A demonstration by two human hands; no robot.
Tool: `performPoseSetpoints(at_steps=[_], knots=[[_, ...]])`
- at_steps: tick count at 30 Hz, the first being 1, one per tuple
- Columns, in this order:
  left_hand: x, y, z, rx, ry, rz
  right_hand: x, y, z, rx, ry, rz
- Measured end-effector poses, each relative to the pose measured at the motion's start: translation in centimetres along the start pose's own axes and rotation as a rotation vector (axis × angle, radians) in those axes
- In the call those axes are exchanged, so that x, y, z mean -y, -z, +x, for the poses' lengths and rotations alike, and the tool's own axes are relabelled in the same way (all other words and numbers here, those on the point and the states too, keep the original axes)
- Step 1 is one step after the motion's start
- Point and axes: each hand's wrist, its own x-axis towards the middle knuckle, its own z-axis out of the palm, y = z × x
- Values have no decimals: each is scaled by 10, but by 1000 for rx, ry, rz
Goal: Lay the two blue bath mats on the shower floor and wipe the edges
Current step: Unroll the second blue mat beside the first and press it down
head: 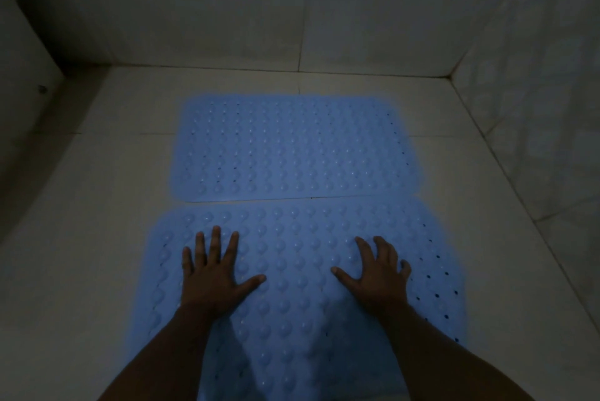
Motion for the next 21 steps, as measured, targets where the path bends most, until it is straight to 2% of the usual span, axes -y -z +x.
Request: performPoseSetpoints(at_steps=[13, 17, 21], knots=[[1, 4, 6, 31, -15, 12, 3, -14, -7, -32, -24, 34], [3, 5, 8, 42, -4, 3, 3, -9, -5, 7, -28, 38], [3, 7, 10, 51, 4, -10, -9, 6, 2, -164, -5, 75]])
